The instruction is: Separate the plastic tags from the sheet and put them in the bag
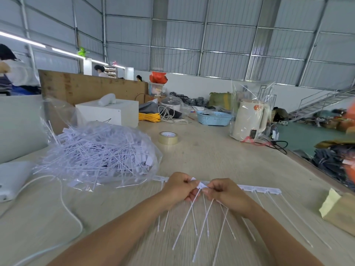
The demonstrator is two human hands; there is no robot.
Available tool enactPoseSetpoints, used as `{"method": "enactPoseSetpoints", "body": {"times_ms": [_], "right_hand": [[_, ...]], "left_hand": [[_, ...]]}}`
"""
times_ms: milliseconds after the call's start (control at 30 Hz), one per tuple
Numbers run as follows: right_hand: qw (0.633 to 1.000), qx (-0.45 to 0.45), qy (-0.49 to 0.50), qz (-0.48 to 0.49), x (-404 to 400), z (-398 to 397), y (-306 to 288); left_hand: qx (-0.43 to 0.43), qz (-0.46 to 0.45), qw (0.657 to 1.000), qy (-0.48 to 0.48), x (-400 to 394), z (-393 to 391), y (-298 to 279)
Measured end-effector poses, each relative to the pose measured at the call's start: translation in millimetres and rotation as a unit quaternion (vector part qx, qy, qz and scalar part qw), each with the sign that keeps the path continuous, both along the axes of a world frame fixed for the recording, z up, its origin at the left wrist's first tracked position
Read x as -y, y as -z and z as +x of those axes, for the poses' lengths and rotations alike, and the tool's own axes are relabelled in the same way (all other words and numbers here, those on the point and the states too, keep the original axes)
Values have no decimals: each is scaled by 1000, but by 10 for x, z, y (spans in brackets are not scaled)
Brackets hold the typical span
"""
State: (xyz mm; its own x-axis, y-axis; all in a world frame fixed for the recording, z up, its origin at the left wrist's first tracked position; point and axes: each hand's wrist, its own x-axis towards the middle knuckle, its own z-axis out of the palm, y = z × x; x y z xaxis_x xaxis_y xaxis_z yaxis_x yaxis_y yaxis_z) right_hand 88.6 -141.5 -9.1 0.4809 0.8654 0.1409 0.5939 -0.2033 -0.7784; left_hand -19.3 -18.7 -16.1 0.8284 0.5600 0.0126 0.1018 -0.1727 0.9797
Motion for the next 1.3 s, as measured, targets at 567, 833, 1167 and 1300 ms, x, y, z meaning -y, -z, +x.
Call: {"method": "enactPoseSetpoints", "body": {"times_ms": [567, 833, 1167, 1300], "right_hand": [[1000, -21, 1, 0, -10, -184, -154], [999, -32, -5, 27, -23, -204, -150], [991, 134, 26, 16, -119, -192, -76], [949, 304, 31, -74, -127, -184, -35]], "left_hand": [[76, 58, 995, 8, 39, -65, -126], [64, 71, 995, 7, 47, -58, -101], [54, 124, 990, -40, -42, 45, -3], [28, 125, 991, -46, -42, 29, -9]]}}
